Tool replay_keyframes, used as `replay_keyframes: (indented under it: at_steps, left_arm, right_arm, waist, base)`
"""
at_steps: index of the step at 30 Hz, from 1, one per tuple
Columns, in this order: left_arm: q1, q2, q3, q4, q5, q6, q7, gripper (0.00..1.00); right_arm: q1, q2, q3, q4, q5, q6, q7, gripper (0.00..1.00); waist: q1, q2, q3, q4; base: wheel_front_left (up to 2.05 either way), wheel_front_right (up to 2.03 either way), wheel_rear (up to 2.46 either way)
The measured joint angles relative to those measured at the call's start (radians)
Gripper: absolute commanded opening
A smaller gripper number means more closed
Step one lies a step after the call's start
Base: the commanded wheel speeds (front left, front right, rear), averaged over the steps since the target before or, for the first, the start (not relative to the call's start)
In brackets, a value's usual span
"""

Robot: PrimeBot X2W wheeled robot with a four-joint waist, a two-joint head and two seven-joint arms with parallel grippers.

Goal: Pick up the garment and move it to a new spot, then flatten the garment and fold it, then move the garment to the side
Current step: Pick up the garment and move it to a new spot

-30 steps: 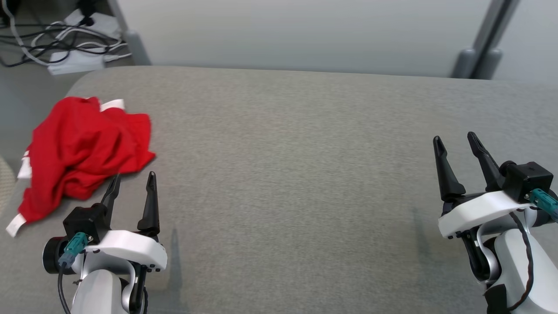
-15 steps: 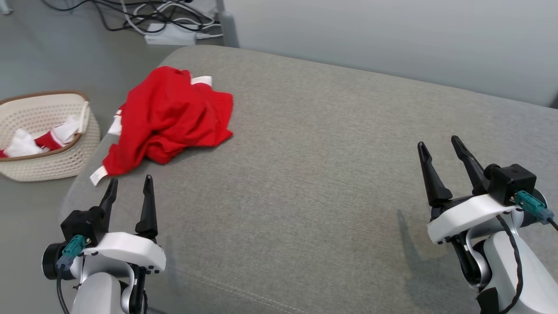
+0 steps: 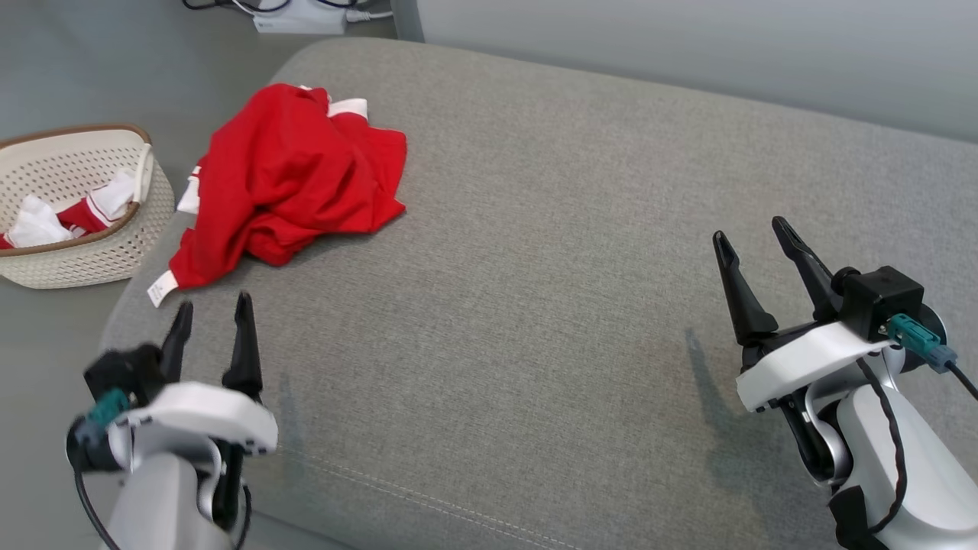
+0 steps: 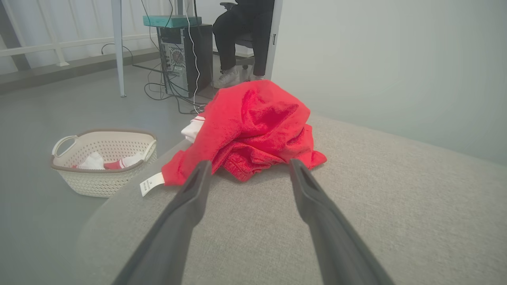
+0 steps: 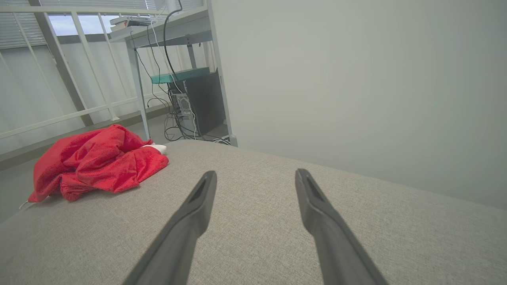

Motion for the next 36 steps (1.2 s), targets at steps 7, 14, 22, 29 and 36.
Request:
replay_keyframes:
  at_steps: [7,14,22,29,36]
  left_arm:
    - [-0.262,0.105,-0.039,0.223,-0.032,-0.017,0.004,1.00]
    - [-0.475,0.212,-0.143,0.371,-0.154,-0.017,0.081,1.00]
    - [-0.575,0.330,-0.182,0.486,-0.213,-0.017,0.122,1.00]
    - [-0.651,0.394,-0.175,0.586,-0.231,-0.015,0.129,1.00]
    - [-0.694,0.453,-0.179,0.655,-0.221,0.055,0.169,1.00]
  right_arm:
    - [-0.051,-0.008,0.035,-0.001,0.010,0.000,0.000,1.00]
    - [-0.113,-0.012,0.072,-0.025,0.019,0.000,0.000,1.00]
    - [-0.166,-0.012,0.094,-0.058,0.020,0.000,0.000,1.00]
    - [-0.201,-0.016,0.104,-0.085,0.020,0.000,-0.002,1.00]
    - [-0.219,-0.023,0.114,-0.105,0.020,0.000,-0.002,1.00]
  waist:
    - [0.0000,0.0000,0.065,-0.037]
    - [0.0000,0.0000,0.139,-0.085]
    - [0.0000,0.0000,0.204,-0.146]
    - [0.0000,0.0000,0.261,-0.203]
    - [0.0000,0.0000,0.312,-0.254]
  base:
    - [0.00,0.00,0.00]
    - [0.00,0.00,0.00]
    - [0.00,0.00,0.00]
    - [0.00,0.00,0.00]
    - [0.00,0.00,0.00]
